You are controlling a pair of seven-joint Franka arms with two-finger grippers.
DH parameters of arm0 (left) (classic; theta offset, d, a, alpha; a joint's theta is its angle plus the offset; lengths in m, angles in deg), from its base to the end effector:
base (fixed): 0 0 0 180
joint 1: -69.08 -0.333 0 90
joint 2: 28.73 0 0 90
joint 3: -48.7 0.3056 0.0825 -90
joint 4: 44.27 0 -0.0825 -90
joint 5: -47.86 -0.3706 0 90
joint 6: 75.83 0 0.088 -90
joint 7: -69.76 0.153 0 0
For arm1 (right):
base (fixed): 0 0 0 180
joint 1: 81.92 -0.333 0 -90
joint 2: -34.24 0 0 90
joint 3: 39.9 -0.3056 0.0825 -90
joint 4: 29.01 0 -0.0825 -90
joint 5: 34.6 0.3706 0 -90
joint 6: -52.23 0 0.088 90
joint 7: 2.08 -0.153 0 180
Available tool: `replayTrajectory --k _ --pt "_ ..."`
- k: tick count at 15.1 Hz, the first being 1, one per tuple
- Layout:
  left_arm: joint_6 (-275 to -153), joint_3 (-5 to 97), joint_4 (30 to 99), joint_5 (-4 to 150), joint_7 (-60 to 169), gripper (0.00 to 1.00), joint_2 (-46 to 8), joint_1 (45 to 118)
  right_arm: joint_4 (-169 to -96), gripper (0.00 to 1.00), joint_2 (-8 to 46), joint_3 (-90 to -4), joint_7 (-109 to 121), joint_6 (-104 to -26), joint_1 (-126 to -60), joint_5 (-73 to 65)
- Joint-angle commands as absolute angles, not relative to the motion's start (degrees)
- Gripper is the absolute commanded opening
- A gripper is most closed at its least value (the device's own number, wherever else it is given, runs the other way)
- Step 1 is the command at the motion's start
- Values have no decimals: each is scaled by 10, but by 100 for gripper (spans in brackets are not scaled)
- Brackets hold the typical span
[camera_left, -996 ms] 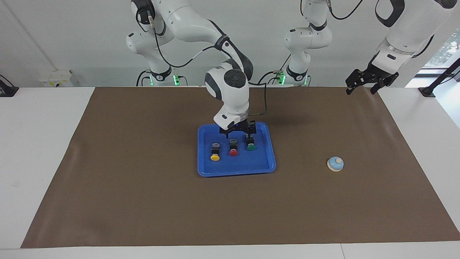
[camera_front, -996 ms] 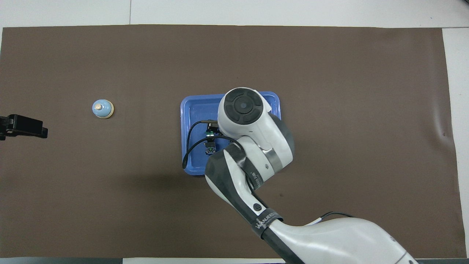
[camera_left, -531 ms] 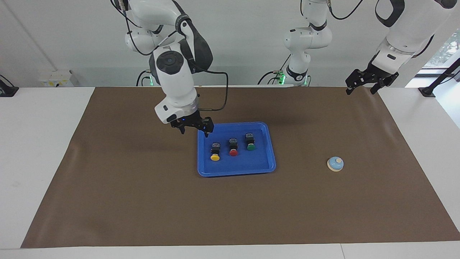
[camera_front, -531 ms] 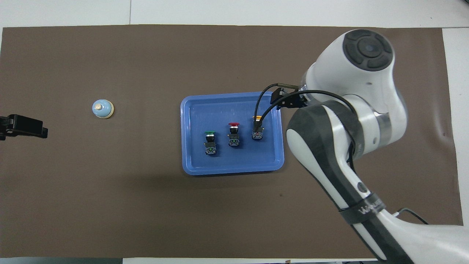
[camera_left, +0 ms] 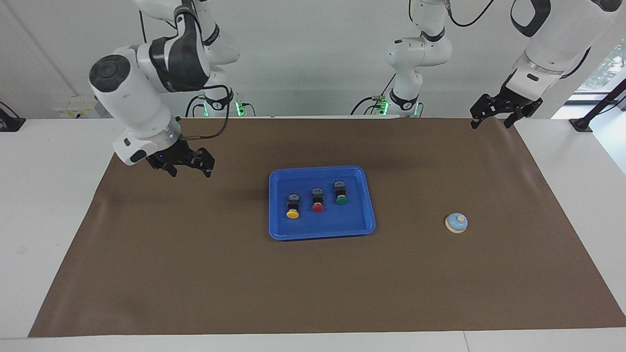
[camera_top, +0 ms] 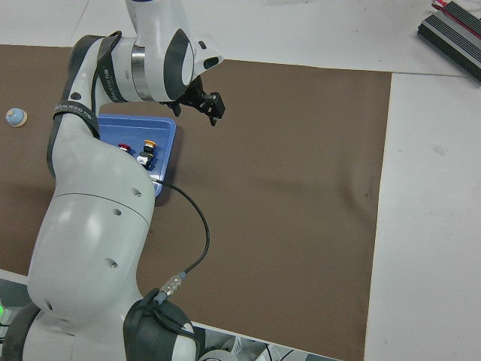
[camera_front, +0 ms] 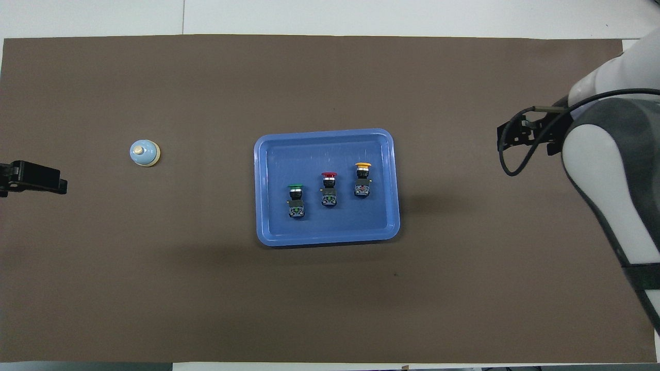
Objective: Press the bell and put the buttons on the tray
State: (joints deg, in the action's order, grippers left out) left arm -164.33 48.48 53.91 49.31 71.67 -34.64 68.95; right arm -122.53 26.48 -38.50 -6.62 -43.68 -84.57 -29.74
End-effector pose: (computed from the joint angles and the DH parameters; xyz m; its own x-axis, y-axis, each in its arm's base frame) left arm 0.5019 -0.0048 0.5548 0.9973 -0.0355 -0.0649 -0.0338 -0.9991 0.0271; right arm 0.5756 0.0253 0.4730 0.9928 -0.0660 -0.0999 -0.0734 -0.9947 -0.0721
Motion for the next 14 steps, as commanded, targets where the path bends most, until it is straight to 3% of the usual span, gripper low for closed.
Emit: replayTrajectory --k 1,8,14 --pt "-1635 488 530 499 720 100 -344 691 -1238 100 313 -394 -26 -395 -816 -306" --pt "-1635 488 530 499 720 100 -344 691 -1238 100 399 -396 0 -297 -779 -345" --pt "-1635 488 530 499 720 100 -344 691 -1238 100 396 -399 3 -332 -771 -362"
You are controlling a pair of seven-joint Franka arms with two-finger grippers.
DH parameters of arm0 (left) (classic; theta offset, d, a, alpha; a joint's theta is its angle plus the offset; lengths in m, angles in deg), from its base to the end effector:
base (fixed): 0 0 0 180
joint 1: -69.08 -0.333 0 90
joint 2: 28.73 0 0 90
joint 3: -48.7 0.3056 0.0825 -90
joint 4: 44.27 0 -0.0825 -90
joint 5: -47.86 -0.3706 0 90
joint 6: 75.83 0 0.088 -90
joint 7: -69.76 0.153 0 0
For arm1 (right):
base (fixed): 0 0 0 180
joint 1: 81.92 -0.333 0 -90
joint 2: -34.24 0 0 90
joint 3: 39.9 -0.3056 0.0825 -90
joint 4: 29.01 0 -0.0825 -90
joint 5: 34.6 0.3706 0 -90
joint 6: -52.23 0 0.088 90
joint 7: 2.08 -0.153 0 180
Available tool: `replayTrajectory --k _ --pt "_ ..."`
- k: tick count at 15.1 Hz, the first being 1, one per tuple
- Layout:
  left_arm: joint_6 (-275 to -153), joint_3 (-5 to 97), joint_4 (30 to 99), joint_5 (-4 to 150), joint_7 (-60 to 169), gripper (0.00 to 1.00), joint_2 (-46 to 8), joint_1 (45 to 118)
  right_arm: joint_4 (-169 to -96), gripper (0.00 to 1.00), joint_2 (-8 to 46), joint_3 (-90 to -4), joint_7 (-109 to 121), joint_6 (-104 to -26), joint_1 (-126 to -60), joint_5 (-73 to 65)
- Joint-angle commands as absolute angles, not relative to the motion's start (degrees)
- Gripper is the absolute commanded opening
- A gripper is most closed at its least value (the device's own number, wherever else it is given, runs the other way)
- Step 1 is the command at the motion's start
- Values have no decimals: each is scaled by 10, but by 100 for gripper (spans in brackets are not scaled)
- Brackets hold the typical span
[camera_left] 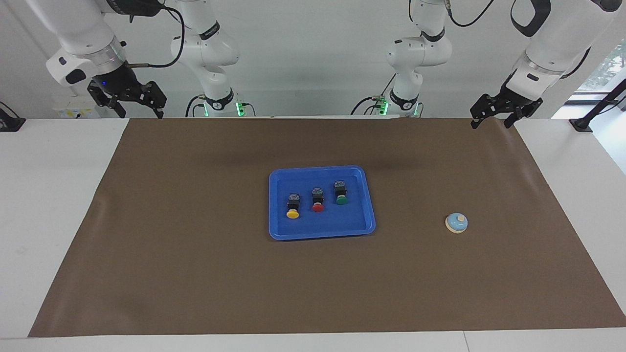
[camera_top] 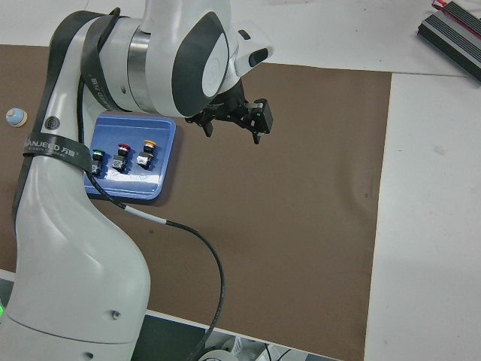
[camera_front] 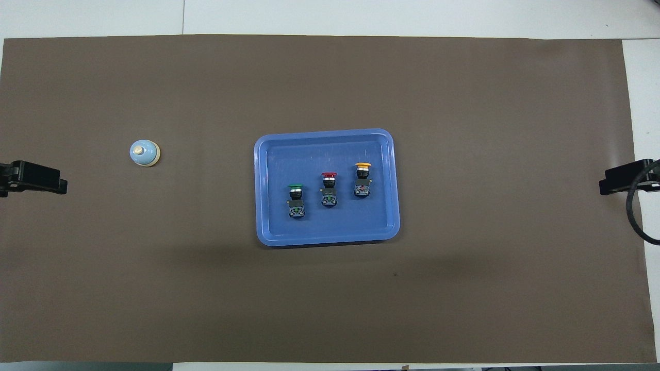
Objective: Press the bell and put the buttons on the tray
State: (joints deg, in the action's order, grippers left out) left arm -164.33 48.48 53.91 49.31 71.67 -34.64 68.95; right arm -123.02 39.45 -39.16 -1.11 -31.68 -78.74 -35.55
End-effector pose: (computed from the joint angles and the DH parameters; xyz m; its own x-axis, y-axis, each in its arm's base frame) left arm 0.5019 -0.0048 0.5548 0.9973 -0.0355 -0.0649 -0.0338 -0.9991 0.0271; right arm 0.4965 -0.0370 0.5751 0.9949 -0.0528 -0.0855 -0.0518 -0.9986 0.0140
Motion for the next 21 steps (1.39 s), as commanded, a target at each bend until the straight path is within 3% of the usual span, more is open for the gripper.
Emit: replayTrajectory --k 1,20,21 --pt "-1635 488 530 499 720 100 -344 691 -1238 100 397 -399 3 -330 -769 -361" --pt "-1656 486 533 496 719 100 -344 697 -1240 100 401 -402 -1 -324 -772 -359" --pt "-1682 486 542 496 723 84 -344 698 -1240 100 401 -402 -1 -324 -772 -359"
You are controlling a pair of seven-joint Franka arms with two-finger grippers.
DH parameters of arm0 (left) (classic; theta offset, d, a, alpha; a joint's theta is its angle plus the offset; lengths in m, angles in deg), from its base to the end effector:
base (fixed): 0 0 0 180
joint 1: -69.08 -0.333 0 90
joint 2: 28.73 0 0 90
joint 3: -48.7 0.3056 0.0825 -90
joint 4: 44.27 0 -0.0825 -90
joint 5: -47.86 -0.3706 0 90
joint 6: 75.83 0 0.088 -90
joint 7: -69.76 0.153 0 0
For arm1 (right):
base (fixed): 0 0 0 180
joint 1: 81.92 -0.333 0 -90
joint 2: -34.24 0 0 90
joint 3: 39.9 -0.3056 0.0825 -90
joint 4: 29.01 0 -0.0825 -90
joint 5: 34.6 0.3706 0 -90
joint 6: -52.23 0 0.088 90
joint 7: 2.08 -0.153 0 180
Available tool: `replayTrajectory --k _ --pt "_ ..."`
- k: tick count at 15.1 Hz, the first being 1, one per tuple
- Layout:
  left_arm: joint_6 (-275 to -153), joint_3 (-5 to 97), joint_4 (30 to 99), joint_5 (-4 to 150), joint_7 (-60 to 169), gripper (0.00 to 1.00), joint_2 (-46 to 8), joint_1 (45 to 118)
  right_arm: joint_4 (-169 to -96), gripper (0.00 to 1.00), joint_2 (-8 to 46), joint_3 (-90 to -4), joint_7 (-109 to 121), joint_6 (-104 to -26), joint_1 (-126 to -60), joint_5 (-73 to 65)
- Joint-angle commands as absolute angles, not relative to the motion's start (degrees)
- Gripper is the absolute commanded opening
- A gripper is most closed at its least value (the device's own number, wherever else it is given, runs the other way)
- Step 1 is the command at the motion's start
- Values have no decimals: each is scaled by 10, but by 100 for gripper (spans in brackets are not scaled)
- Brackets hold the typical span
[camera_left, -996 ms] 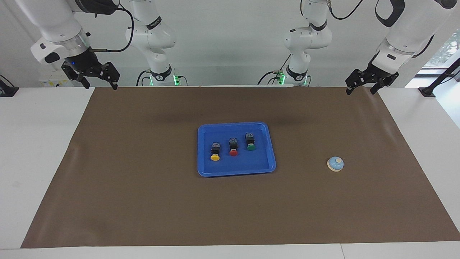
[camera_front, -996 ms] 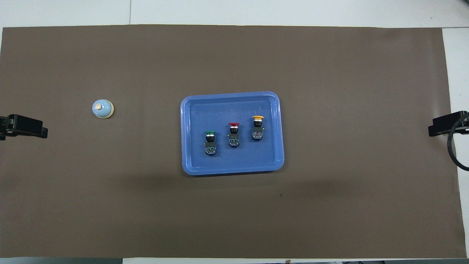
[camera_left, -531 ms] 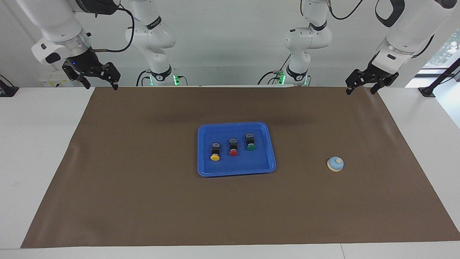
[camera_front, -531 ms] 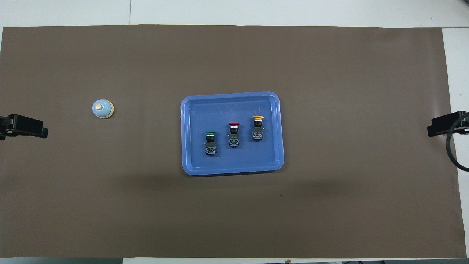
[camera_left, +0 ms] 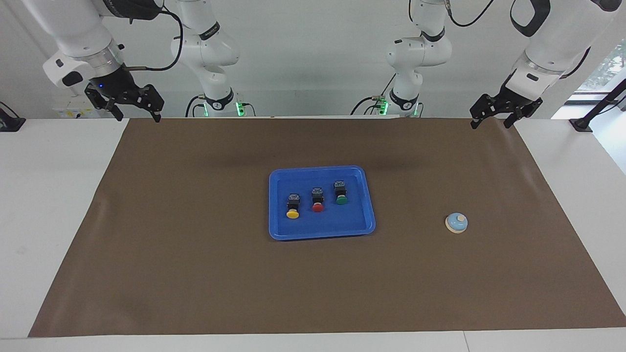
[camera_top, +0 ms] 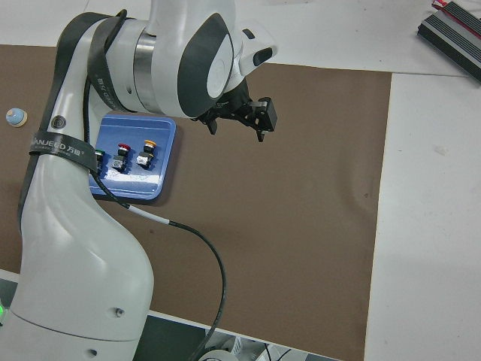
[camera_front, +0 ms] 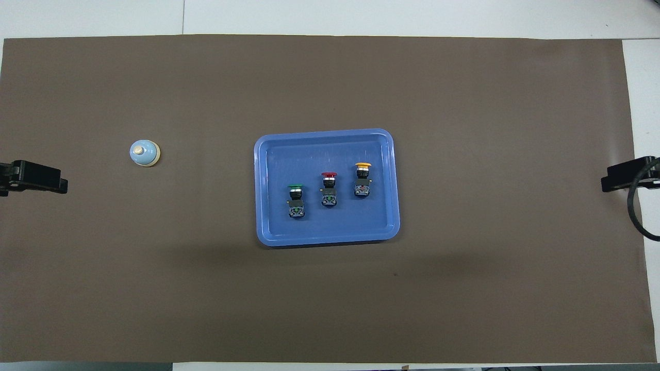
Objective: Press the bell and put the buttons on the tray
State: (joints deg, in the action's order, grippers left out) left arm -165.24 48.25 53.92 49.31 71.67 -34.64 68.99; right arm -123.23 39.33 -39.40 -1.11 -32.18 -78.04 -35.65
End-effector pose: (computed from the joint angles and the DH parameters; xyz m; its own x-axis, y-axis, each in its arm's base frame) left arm 0.5044 -0.0072 0.5560 0.9980 -0.0398 -0.0492 -0.0385 -0.9989 0.0261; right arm 0.4978 -0.0413 0.5731 0.9947 -0.0609 -0.0826 -0.0598 -0.9981 0.0162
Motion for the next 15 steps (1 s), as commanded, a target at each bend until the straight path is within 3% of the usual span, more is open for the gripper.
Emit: replayTrajectory --k 1,2,5,11,15 --pt "-1708 486 562 496 723 33 -352 698 -1240 100 401 -401 -1 -324 -772 -359" --pt "-1729 486 579 496 721 0 -359 697 -1240 100 401 -402 -1 -325 -772 -359" --pt "-1766 486 587 496 719 0 -337 694 -1240 100 401 -401 -1 -324 -772 -359" --pt "-1888 488 585 495 715 0 -203 696 -1240 100 401 -401 -1 -324 -772 -359" --pt "-1959 488 601 495 712 0 -162 695 -1240 100 401 -402 -1 -324 -772 -359"
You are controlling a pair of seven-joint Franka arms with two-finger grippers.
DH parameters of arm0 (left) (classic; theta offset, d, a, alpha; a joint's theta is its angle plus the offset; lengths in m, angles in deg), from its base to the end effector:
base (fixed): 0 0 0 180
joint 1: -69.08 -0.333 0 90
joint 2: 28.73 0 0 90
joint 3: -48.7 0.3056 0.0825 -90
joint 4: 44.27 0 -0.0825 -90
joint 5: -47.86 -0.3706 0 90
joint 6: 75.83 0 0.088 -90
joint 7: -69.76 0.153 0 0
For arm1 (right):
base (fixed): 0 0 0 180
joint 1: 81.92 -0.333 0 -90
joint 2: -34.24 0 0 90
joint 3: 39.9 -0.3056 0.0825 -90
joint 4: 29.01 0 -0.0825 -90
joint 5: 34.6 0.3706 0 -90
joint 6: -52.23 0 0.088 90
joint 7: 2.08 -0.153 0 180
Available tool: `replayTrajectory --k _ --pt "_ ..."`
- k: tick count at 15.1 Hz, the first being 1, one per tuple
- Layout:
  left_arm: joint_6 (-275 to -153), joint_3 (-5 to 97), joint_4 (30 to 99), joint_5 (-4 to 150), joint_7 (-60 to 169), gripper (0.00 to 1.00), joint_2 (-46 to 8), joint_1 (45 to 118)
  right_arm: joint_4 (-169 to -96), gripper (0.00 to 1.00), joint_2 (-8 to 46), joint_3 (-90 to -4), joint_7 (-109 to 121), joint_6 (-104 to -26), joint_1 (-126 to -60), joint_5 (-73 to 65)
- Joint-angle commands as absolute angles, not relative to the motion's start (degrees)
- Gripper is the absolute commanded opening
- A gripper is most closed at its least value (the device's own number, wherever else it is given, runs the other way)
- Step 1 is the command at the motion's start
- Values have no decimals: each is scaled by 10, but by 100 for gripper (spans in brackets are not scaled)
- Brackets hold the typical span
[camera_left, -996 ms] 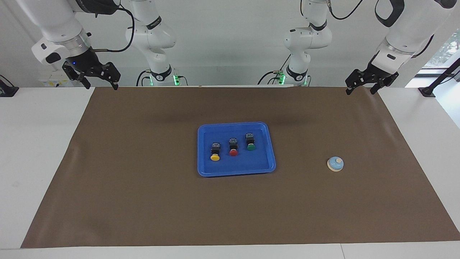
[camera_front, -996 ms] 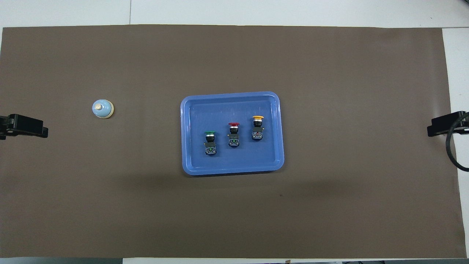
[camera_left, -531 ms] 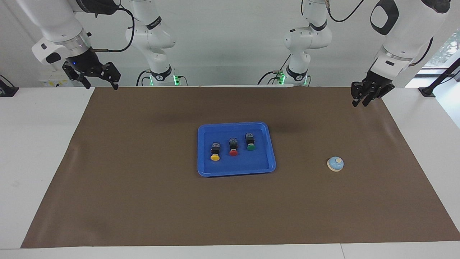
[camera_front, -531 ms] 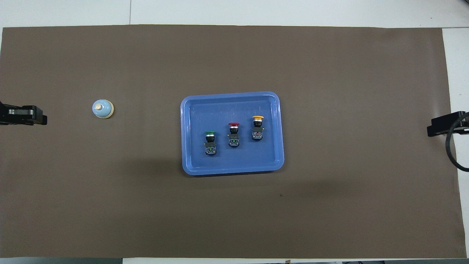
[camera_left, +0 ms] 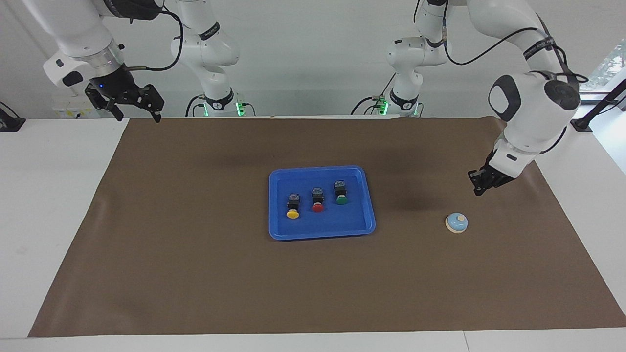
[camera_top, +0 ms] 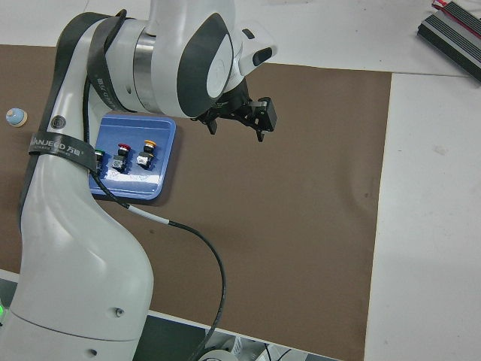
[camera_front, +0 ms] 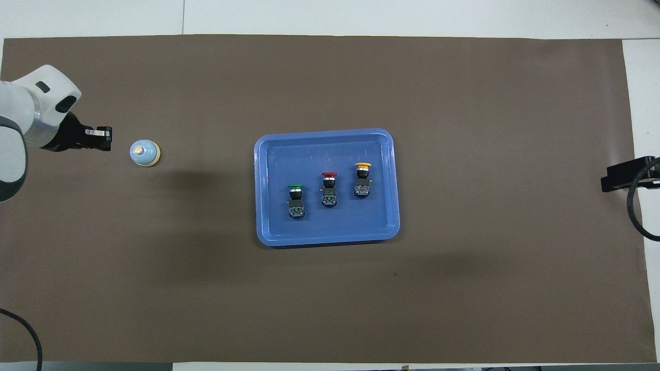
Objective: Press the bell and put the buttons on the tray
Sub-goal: 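Move the left gripper over the white bell and press down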
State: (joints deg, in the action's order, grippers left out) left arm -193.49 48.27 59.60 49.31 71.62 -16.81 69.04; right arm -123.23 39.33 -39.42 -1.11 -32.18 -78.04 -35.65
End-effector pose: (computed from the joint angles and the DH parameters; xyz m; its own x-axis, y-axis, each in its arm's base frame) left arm 0.6064 -0.0064 0.3780 0.9991 -0.0273 0.0333 -0.0281 -0.9993 0.0233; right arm 0.4978 -0.0411 0.5731 0.9947 -0.0606 -0.0826 -0.0594 -0.9981 0.0162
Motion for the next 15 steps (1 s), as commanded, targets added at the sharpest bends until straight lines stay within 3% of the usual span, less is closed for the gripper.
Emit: replayTrajectory --k 1,15 --pt "-1974 488 613 495 712 0 -161 695 -1240 100 401 -402 -1 -324 -772 -359" --pt "-2062 488 658 495 709 0 -134 699 -1240 100 401 -402 -1 -324 -772 -359"
